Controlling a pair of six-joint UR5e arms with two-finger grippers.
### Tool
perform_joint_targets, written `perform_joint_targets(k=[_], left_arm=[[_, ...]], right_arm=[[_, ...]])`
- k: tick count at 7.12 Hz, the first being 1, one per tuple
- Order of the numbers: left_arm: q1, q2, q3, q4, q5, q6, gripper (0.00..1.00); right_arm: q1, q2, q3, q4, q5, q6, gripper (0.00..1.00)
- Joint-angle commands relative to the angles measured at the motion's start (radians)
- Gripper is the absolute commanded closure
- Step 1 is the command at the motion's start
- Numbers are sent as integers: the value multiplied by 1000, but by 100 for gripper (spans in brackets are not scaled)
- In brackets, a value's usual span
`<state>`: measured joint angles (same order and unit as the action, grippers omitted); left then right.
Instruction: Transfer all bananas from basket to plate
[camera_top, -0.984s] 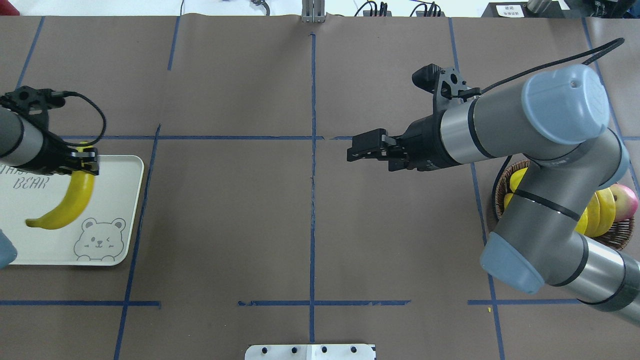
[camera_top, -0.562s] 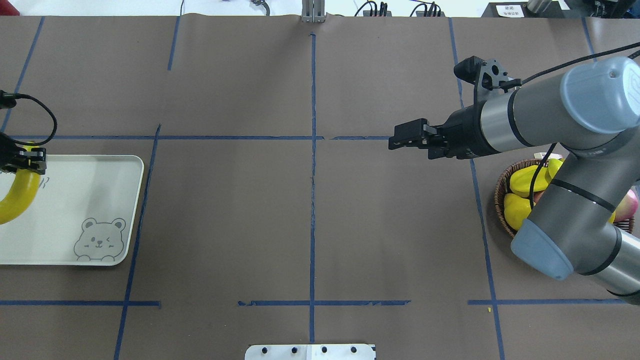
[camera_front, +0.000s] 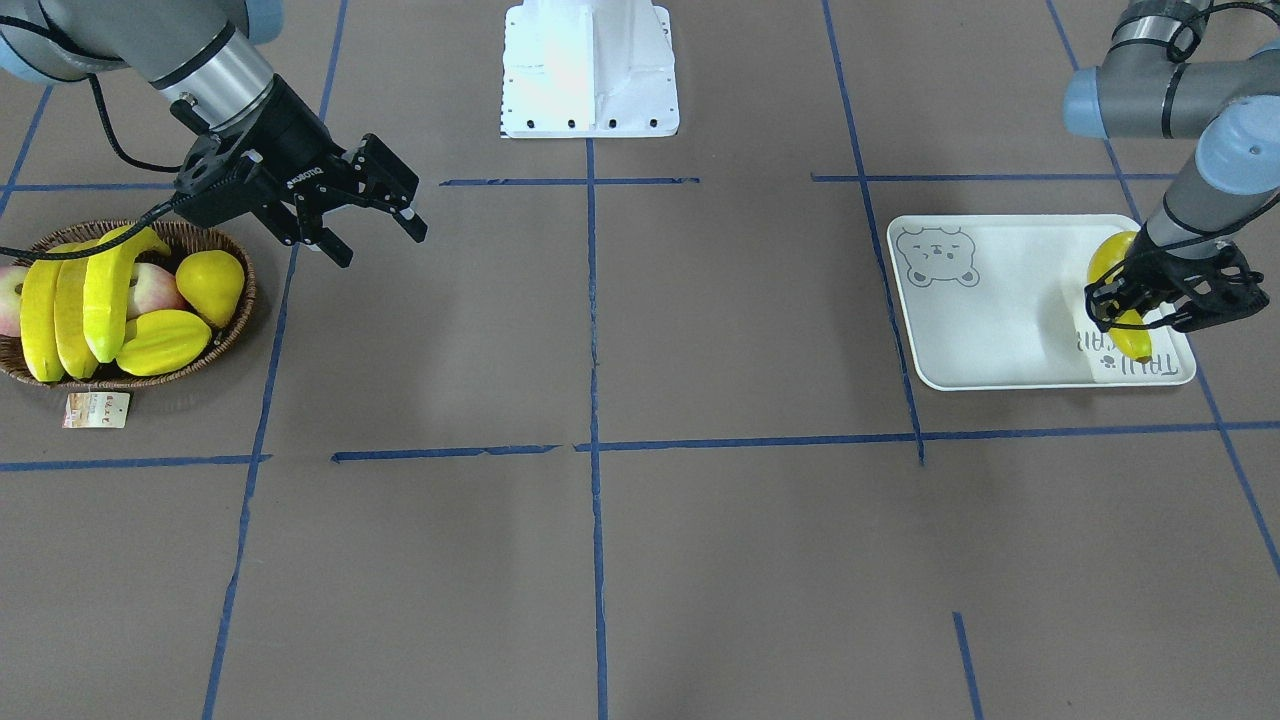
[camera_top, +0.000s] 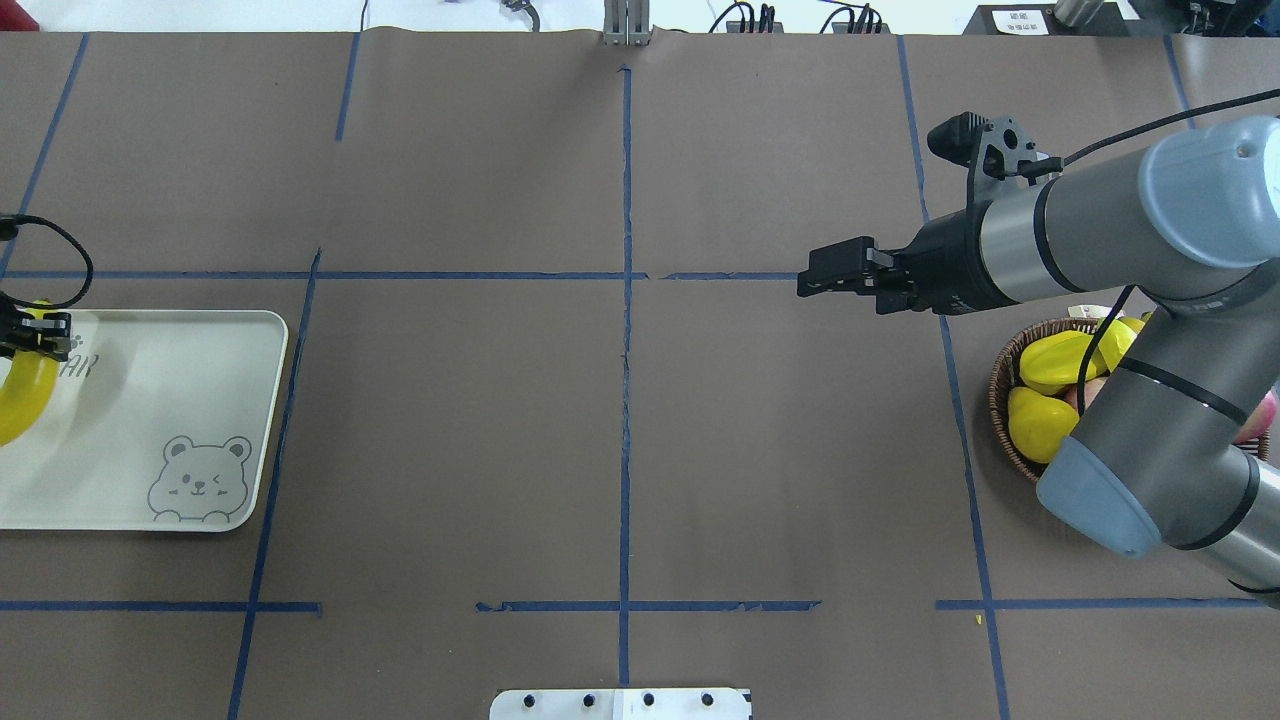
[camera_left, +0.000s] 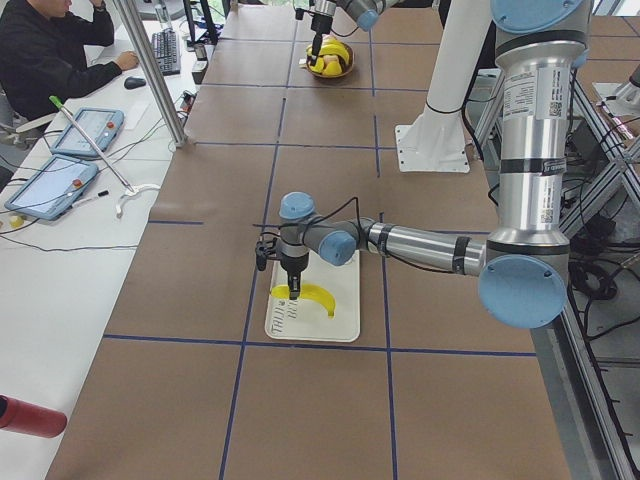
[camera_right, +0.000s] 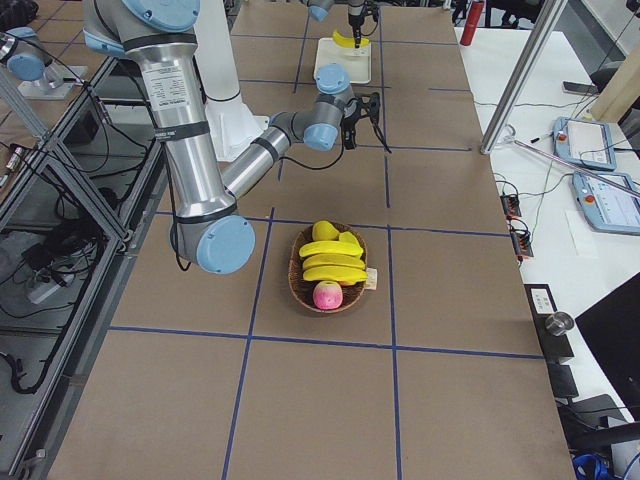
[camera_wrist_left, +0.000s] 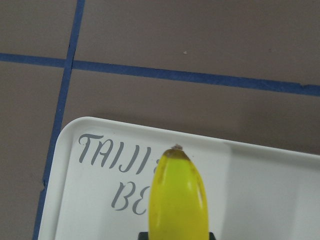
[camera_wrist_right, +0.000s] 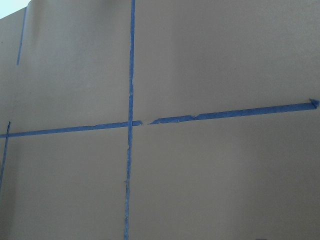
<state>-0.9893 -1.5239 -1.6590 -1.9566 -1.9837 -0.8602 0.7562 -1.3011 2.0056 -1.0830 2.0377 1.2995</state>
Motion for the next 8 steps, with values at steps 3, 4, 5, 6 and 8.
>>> perform_joint_targets(k=[3, 4, 5, 6, 8], left_arm=[[-2, 28, 15, -42, -1, -8, 1], [-2, 31, -1, -51, -4, -11, 1], [-2, 37, -8, -53, -16, -11, 1], [-2, 37, -24, -53, -18, -11, 1], [-43, 37, -179, 16, -117, -11, 1]], right_arm=[[0, -4, 11, 2, -1, 0, 0], [0, -6, 10, 2, -1, 0, 0], [3, -7, 12, 2, 2, 0, 0], [5, -15, 13, 2, 10, 0, 0], [37, -53, 13, 0, 15, -31, 0]])
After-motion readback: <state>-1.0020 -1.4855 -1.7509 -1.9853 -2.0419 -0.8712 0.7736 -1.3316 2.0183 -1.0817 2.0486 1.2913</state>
